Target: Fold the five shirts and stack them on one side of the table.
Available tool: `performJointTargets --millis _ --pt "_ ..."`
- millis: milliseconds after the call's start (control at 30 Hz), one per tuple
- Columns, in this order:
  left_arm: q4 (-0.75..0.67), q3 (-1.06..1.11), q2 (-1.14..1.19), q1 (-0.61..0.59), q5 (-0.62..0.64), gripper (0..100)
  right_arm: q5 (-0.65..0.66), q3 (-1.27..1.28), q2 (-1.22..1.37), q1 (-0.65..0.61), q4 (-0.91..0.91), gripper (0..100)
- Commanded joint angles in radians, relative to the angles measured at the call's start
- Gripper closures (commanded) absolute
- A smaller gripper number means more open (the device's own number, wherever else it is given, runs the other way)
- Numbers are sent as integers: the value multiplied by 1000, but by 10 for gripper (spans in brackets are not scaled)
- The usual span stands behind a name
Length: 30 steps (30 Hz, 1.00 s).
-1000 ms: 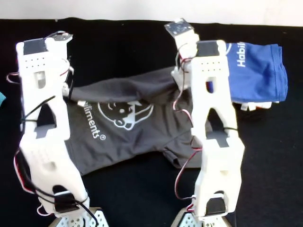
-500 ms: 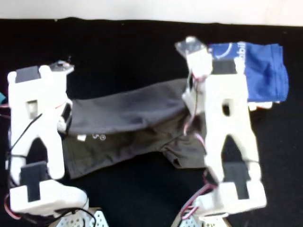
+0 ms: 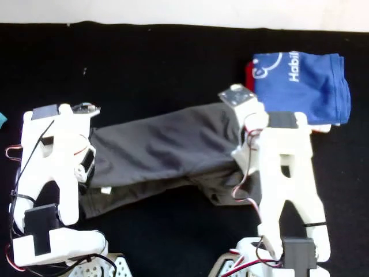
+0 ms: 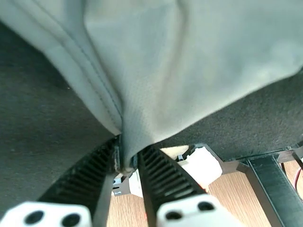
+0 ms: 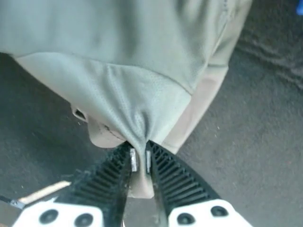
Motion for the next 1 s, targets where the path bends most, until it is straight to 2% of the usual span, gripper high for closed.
performJointTargets --millis 0,167,300,500,567,633,700,767,967 --pt "25 2 -39 13 -8 992 41 -31 -39 59 18 992" --pt "-9 35 -33 16 -8 992 46 44 -35 58 -38 992" --pt "-52 125 -31 64 -8 992 46 107 -33 58 -120 992" --pt "-101 177 -39 93 -8 989 44 116 -38 58 -124 988" --pt "-95 177 -39 79 -11 978 44 116 -41 58 -104 964" --pt "-52 162 -39 59 -14 920 43 101 -42 56 -65 898" --pt "14 105 -39 39 -14 848 46 71 -42 51 -22 829" --pt "77 4 -39 16 -15 811 44 22 -42 42 19 803" --pt "193 -386 -39 -47 -14 819 38 -217 -42 25 117 808"
